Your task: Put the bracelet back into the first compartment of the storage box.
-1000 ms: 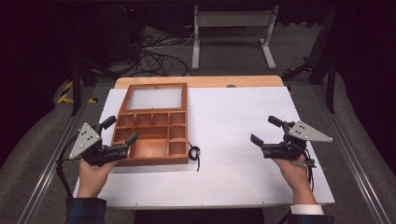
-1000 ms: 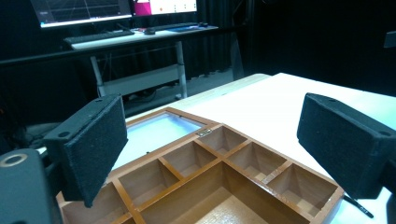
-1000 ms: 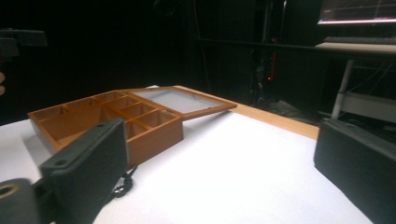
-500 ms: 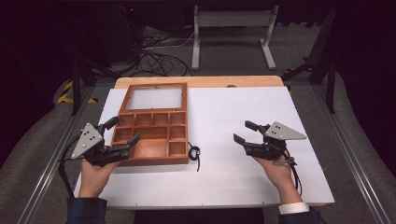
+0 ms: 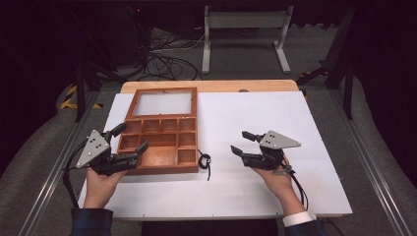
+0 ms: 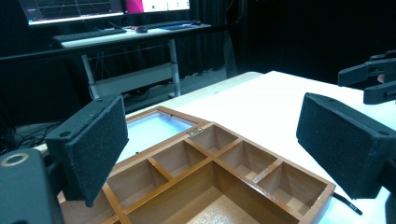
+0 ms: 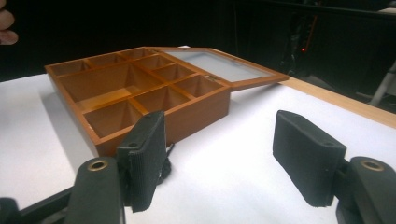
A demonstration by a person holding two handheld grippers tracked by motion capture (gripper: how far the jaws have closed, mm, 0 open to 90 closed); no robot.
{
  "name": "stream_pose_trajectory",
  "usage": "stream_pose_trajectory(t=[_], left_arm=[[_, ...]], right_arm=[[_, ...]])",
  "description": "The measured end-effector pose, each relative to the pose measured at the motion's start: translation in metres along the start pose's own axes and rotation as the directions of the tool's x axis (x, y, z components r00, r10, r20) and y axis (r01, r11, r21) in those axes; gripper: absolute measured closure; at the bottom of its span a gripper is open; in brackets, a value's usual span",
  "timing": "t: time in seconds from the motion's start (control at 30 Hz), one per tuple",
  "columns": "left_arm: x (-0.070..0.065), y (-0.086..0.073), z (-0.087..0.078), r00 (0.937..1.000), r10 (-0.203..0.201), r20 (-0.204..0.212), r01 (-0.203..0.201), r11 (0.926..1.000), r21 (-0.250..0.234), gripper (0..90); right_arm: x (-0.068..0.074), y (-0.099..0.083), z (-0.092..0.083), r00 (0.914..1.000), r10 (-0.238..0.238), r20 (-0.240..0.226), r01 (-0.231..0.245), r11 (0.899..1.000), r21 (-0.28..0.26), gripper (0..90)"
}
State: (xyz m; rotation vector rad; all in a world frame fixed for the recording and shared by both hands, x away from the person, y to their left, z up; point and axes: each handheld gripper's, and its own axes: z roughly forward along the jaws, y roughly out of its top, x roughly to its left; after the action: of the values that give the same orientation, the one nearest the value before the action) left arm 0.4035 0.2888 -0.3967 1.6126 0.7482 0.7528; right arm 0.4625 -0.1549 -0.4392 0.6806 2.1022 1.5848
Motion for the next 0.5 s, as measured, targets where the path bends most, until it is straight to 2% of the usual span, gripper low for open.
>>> stream_pose_trajectory(t=[0.37,0.5], left_arm=[[-0.003,-0.001,0.004,0.9999,0.005,0.011,-0.006,1.0000,0.004,9.3],[-0.005,-0.001,0.005,0.9999,0.002,0.013,-0.003,1.0000,0.007,9.2]], right_arm=[[0.011,-0.002,0.022,0.9991,0.011,-0.042,-0.010,1.000,0.021,37.8],[0.017,-0.002,0.032,0.9983,0.002,-0.058,0.000,0.999,0.038,38.5]])
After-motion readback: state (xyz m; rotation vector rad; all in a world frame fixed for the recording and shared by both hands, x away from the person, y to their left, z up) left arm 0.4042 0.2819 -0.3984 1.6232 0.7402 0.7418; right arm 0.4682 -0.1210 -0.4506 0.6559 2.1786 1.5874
